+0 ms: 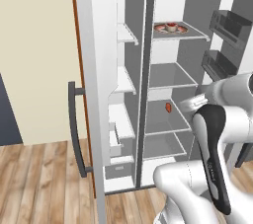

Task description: Retrieve the steak from the fridge and place it on the saucepan with marinade on the stove.

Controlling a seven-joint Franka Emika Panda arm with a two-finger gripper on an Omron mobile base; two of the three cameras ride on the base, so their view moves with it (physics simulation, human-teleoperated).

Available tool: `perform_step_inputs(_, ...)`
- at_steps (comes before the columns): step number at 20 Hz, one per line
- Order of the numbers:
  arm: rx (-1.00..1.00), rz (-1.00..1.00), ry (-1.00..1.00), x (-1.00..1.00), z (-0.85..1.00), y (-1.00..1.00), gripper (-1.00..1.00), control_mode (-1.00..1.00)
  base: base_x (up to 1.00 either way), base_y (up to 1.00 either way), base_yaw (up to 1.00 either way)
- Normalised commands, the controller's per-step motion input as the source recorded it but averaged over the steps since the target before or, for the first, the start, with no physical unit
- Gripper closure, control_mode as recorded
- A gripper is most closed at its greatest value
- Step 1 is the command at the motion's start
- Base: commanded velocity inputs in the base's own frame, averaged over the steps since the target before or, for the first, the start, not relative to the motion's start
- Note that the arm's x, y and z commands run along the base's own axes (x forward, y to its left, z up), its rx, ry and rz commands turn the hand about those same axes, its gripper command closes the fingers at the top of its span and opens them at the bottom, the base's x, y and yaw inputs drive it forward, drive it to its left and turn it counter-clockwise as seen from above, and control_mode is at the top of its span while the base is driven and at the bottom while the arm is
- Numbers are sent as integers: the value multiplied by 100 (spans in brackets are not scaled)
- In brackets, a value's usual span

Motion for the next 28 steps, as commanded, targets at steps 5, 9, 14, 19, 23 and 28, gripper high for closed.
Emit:
perform_step_inputs(5, 2, 0, -1, 30, -52, 0, -100, -100, 0, 0, 0)
perform_step_inputs(9, 3, -1, -1, 8, -27, -5, -100, -100, 0, 0, 0)
perform_step_inputs(14, 1, -4, -12, 8, -14, -20, -100, -100, 0, 0, 0)
perform_step_inputs(19, 0, -8, -18, 35, -15, -27, -100, -100, 0, 0, 0)
perform_step_inputs(23, 0, -7, -6, 52, -20, -19, -100, -100, 0, 0, 0)
perform_step_inputs(28, 0, -1, -2, 64, -25, 0, -100, -100, 0, 0, 0)
